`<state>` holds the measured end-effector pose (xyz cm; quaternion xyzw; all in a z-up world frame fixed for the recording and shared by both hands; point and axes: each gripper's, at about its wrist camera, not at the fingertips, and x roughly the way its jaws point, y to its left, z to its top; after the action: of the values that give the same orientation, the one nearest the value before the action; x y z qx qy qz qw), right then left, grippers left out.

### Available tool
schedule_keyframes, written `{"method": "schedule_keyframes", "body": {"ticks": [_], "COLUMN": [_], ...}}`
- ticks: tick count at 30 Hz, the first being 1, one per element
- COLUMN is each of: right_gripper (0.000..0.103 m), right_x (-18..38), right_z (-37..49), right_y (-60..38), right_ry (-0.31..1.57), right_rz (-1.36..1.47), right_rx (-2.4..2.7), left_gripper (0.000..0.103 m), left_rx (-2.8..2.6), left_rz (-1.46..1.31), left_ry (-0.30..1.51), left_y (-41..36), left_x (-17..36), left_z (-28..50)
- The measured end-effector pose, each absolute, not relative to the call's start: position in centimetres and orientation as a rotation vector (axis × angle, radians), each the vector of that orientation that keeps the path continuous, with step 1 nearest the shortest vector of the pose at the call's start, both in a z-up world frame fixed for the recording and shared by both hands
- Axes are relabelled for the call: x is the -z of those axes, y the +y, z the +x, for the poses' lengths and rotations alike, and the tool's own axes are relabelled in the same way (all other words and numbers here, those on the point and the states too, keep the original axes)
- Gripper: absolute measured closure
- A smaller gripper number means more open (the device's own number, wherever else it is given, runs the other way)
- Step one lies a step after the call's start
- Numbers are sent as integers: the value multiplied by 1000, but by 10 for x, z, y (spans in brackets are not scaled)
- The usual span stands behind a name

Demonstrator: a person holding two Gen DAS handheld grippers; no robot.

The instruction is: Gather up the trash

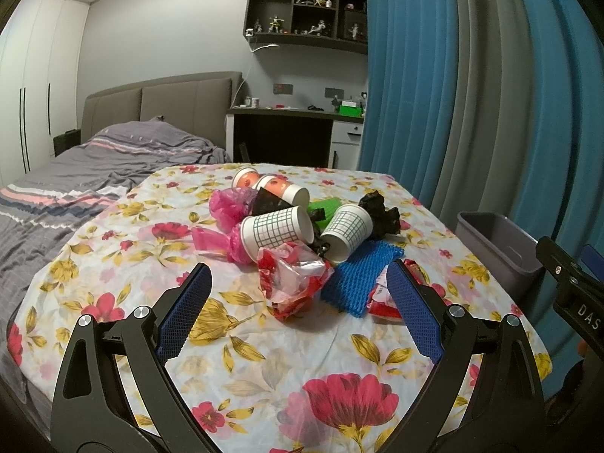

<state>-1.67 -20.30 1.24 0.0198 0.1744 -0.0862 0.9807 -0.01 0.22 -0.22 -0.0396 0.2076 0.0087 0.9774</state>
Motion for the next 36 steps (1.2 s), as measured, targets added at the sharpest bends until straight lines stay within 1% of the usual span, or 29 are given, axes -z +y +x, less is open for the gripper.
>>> {"method": "schedule_keyframes", "body": {"ticks": [10,29,36], "right_gripper": [5,5,5], "right_x": [-12,-11,3], "right_z": [-17,-16,-9], "right_y": [-203,-203,-196], "right_ry": [351,350,379], "right_rz": [40,41,45], "right_rx": [173,175,153], "left_gripper": [11,11,11], "left_rx": [-18,-18,-16], "left_rz": [-81,-82,-95], "left_ry": [419,427,439], "left_y": [2,1,6], "left_x": [2,17,27], "left_z": [0,5,10]}}
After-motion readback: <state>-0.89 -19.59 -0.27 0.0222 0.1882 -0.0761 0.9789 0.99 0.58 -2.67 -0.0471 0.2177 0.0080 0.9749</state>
